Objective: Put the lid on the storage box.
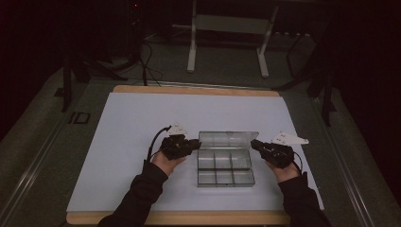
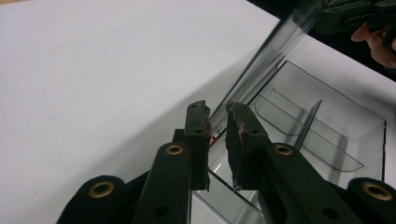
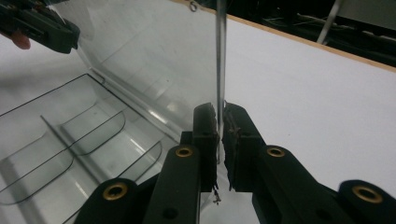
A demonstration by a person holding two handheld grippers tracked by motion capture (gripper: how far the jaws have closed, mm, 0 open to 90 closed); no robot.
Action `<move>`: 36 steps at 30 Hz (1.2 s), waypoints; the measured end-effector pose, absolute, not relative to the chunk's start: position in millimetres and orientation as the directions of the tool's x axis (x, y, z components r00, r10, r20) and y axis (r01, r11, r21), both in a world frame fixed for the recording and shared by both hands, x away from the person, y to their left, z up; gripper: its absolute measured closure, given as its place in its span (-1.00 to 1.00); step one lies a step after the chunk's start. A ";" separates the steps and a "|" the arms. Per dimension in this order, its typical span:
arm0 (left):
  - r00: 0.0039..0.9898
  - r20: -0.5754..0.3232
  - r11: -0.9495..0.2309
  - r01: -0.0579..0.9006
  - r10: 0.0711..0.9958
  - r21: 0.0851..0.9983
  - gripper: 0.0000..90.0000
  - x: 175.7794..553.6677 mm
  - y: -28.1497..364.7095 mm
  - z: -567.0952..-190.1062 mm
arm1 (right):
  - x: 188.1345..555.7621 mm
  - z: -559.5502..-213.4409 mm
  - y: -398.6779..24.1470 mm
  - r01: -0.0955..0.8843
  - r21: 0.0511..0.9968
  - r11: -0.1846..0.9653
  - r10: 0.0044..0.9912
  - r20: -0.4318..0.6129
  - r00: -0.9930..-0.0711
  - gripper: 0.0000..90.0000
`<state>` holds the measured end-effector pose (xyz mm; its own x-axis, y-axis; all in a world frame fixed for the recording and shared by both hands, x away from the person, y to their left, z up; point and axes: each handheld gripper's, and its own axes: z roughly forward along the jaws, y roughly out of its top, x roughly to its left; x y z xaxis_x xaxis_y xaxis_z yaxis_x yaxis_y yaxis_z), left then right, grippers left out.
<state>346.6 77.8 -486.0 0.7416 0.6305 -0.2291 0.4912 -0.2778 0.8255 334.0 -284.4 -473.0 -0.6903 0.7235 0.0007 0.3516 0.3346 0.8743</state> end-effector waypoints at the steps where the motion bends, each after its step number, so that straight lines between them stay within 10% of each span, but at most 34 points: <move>1: 0.744 -0.226 -0.282 0.488 0.629 0.826 0.77 345.6 78.1 -486.2 | 332.9 -473.3 -285.1 0.351 0.874 0.335 0.721 0.003 -0.693 0.85; 36: 0.764 -0.198 -0.390 0.512 0.615 0.765 0.66 325.9 85.2 -510.0 | 306.4 -505.3 -295.8 0.408 0.817 0.408 0.674 0.032 -0.738 0.82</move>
<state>325.9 85.2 -510.0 0.7635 0.6147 -0.1980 0.5124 -0.3900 0.7650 306.4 -295.8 -505.3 -0.7377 0.6744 0.0322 0.4084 0.4077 0.8167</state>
